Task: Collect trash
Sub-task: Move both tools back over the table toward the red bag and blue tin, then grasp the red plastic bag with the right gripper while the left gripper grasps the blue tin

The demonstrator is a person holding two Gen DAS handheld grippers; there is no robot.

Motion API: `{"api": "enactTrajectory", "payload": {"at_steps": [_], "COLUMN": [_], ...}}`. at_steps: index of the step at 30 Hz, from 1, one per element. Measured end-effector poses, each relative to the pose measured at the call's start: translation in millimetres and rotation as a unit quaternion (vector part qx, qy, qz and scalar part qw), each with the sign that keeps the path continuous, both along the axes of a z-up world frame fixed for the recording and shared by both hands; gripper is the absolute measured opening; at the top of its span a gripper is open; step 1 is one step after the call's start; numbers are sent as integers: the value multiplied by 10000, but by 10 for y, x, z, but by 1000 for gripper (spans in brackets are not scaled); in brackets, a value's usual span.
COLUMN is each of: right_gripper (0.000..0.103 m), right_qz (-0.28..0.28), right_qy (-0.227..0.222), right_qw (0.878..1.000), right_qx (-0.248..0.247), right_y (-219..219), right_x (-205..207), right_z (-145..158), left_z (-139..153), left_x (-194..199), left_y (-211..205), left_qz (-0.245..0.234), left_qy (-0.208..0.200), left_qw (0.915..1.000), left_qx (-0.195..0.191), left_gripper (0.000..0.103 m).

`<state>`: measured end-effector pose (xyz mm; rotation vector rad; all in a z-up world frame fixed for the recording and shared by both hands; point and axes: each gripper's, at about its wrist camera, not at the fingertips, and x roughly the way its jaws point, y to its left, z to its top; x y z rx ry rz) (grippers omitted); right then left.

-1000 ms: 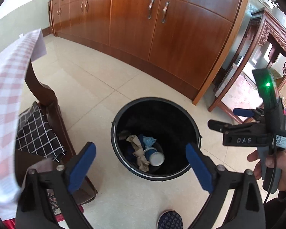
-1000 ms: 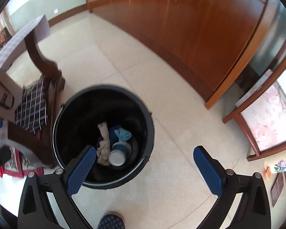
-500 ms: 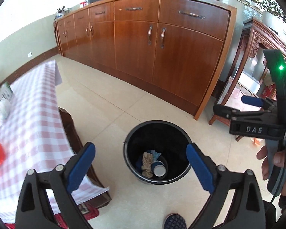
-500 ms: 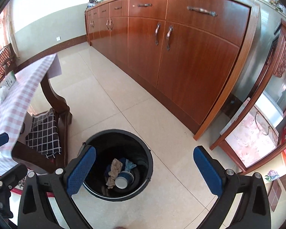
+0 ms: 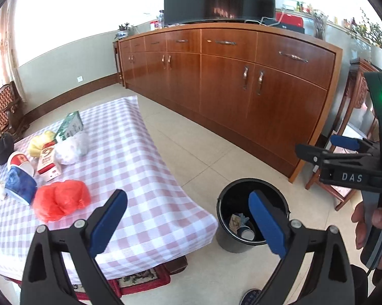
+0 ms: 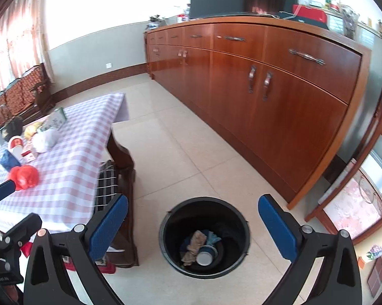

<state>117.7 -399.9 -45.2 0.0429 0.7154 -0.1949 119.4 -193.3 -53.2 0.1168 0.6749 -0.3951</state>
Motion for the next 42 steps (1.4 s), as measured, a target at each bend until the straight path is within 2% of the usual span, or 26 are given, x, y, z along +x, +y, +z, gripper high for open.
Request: {"api": "enactTrajectory", "payload": {"at_steps": [7,17,25,31,37,42], "right_gripper": [103,103,103,103,96,94], "right_qz": [743,1771,2374,2655,2913,3079], "right_qy": [-171,-321,-335,-272,-73,197], "right_qw": [9970,9833,9706,9637,9565,9506], "right_qx": [166,257,194,23,-137,-347], "right_y": [749,1705,2317,2615,2932,3193], "right_x": [99,221,285,326,469,702], "right_z": [63,111,94,52,-131,-354], "left_z": [77,95,53,41,-65,-192], "left_x": [-81,-260,-359,-406,-371,-279], "left_y": [792,1700,2084,2353,2624,2777], "left_qz": [834,1775,2104,2361,2512,2576], "left_qy": [-116,-220,-176,-182,-70,84], "left_qw": [9964,9838,9774,9714,9677,9660], "left_qx": [-113,-86,-87,-150,-191,-205], "left_gripper": [97,97,97,97,97,97]}}
